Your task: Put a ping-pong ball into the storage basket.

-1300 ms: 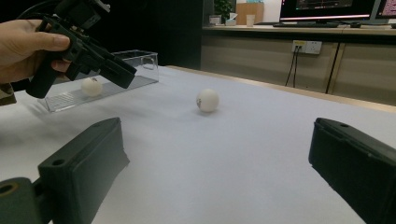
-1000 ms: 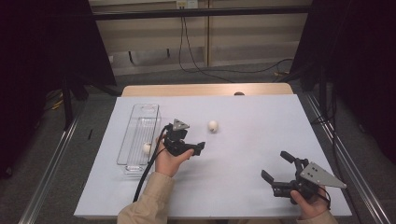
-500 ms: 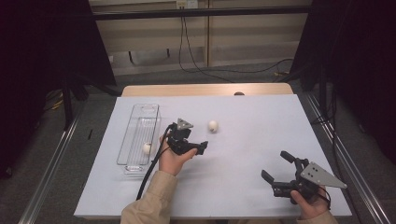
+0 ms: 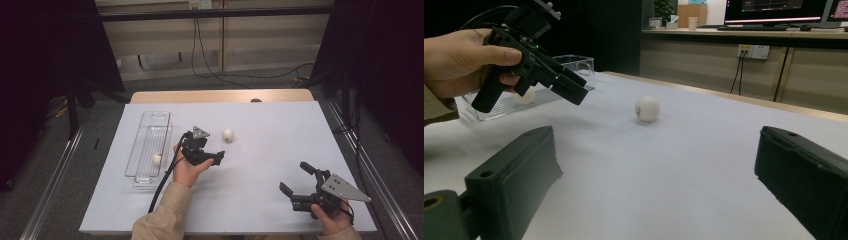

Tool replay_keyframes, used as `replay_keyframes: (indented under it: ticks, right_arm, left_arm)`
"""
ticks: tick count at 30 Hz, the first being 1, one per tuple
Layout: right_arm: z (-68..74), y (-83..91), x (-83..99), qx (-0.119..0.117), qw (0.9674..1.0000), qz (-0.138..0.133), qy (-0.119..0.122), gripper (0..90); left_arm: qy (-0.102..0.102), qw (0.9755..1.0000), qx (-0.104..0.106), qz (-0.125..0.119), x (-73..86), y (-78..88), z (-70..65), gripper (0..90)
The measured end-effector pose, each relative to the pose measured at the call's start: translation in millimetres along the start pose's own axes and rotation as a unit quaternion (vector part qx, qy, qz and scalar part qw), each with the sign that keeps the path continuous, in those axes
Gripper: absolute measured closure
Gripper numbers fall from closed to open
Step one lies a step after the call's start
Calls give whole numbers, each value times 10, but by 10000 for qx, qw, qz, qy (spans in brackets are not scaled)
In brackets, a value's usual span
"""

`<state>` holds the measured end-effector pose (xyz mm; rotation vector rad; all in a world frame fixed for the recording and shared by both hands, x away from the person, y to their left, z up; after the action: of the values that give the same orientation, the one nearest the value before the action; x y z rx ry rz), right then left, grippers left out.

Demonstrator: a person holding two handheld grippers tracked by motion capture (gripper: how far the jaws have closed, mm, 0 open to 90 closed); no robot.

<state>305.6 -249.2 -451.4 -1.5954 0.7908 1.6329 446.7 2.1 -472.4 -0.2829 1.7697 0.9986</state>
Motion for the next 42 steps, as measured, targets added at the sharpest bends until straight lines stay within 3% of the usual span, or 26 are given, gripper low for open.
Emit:
replay_keyframes:
  ticks: [42]
  right_arm:
    - [-8,1,0,22,10000,-2,5,29]
  left_arm:
    - [-31,10000,-25,6,-9,-152,-28,118]
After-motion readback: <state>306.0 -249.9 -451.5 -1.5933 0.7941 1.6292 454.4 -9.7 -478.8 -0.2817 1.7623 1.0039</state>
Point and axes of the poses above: each handheld gripper's, and its own axes: y roughly backward along the jaws, x roughly out of its underside, z roughly to its left, the point moved 8 cm from there along -y, roughly forward along the jaws, and after that the axes turned 11 degrees about -z, right-handed, at the moved point
